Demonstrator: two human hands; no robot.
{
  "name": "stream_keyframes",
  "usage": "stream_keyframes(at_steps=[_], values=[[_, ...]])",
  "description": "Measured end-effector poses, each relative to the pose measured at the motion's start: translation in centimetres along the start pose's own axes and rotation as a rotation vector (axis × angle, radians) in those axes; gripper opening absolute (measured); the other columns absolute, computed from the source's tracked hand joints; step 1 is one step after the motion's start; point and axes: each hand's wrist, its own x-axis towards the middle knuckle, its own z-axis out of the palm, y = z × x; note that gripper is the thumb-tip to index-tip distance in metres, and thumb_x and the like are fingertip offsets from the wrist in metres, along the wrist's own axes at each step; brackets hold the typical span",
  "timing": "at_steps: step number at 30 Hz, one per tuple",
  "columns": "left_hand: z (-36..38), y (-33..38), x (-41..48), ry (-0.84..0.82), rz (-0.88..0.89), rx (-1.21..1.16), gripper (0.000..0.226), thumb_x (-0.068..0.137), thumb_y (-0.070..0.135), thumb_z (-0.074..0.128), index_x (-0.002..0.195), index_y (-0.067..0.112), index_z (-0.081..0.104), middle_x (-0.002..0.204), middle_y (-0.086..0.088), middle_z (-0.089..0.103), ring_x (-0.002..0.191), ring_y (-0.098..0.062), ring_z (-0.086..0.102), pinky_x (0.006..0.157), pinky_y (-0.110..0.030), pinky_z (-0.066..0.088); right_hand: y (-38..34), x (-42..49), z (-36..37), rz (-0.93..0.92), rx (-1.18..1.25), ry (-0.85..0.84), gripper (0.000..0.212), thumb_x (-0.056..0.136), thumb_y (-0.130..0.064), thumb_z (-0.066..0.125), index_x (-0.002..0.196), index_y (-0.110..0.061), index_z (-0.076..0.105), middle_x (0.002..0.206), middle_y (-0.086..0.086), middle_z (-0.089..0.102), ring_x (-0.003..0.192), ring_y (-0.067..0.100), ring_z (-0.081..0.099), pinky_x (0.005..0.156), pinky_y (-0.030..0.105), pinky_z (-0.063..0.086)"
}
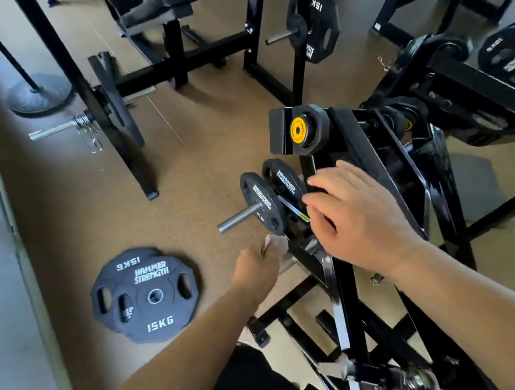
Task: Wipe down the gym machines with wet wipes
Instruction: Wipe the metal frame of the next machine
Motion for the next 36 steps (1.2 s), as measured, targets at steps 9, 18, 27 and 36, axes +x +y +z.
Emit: stream_keyframes(at_steps=[9,18,27,36], values=[[-10.4,-0.1,3.6,-0.146,0.142,-0.011,0.033,0.105,0.022,0.052,0.074,0.020,0.063,0.059,0.013,0.059,0.052,0.002,0.049,0.054,-0.014,0.040,-8.5,4.6,7.3,0.901,0.734,-0.482,0.047,0.103,-0.042,0.054,0.149,-0.034,0.049,0.145,-0.013,0.055,0.107,0.005,0.062,0.102,0.033,0.049],[-18.6,0.8,9.4,-0.287,0.219,0.105,0.015,0.099,0.014,0.060,0.086,0.011,0.065,0.069,0.006,0.058,0.059,0.002,0.051,0.055,-0.012,0.041,-12.3,10.9,13.7,1.249,1.128,-0.398,0.042,0.097,-0.046,0.067,0.135,-0.028,0.062,0.123,-0.008,0.068,0.118,0.012,0.064,0.102,0.033,0.051],[-18.3,3.9,14.5,-0.339,0.189,0.104,0.012,0.093,0.020,0.073,0.105,0.021,0.069,0.095,0.000,0.074,0.081,-0.010,0.070,0.068,-0.022,0.056,-8.7,12.7,15.5,1.433,1.074,-0.268,0.019,0.093,-0.037,0.072,0.089,-0.018,0.072,0.082,0.001,0.074,0.079,0.019,0.069,0.075,0.037,0.057],[-18.6,8.2,21.1,-0.402,0.199,0.173,0.010,0.094,0.029,0.071,0.103,0.026,0.073,0.097,0.006,0.074,0.088,-0.009,0.071,0.074,-0.025,0.057,-5.5,16.3,16.9,1.529,1.106,-0.087,0.016,0.089,-0.031,0.062,0.094,-0.016,0.064,0.096,0.013,0.070,0.096,0.037,0.069,0.088,0.055,0.059]])
